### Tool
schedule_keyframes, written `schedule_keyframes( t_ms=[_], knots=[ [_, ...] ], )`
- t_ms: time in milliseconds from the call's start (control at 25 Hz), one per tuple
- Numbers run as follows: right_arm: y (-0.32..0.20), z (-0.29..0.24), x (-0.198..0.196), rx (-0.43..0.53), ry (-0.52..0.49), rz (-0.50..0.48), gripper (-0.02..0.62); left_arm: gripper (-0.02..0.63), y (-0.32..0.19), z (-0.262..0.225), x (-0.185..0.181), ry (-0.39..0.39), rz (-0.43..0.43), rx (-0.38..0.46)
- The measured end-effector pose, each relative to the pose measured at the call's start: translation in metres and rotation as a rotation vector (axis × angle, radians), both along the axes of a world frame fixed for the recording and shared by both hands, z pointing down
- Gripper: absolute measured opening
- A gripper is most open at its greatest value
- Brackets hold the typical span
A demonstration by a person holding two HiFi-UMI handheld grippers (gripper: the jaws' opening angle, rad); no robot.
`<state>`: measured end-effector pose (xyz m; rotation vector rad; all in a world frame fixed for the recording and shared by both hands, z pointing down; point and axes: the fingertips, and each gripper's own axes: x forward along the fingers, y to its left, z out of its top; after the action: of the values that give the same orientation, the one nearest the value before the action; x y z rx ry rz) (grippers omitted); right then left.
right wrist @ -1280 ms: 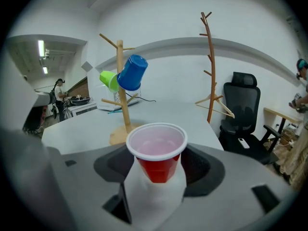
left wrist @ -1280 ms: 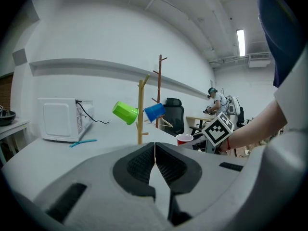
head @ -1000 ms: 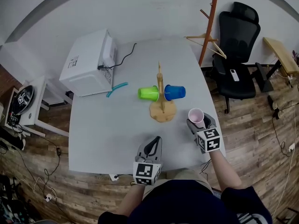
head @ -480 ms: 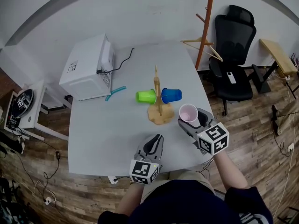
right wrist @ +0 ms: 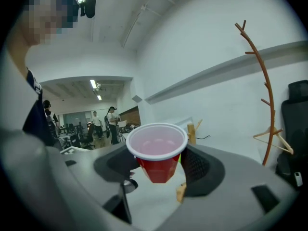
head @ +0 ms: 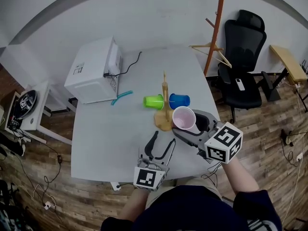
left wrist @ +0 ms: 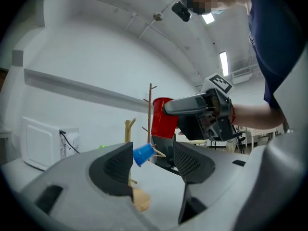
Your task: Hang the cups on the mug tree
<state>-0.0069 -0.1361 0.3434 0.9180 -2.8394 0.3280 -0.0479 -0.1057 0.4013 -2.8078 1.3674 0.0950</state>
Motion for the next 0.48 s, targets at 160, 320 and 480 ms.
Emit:
schedule_keyframes(
  t_ms=[160,320,480],
  knots=[
    [0.009,-0.017,-0.016,0.0,-0.032,-0.066,0.305,0.27,-0.001,-0.024,0.004,-0.01,-0.029,0.08],
    [0.016,-0.027,-0.031,0.021,-0.029,-0.114,0.305,0.274,-0.005,-0.035,0.004,-0.029,-0.048,0.148],
    [0.023,-0.032,-0.042,0.02,-0.042,-0.151,0.305,0.275,-0.005,-0.042,0.005,-0.079,-0.053,0.205]
  ],
)
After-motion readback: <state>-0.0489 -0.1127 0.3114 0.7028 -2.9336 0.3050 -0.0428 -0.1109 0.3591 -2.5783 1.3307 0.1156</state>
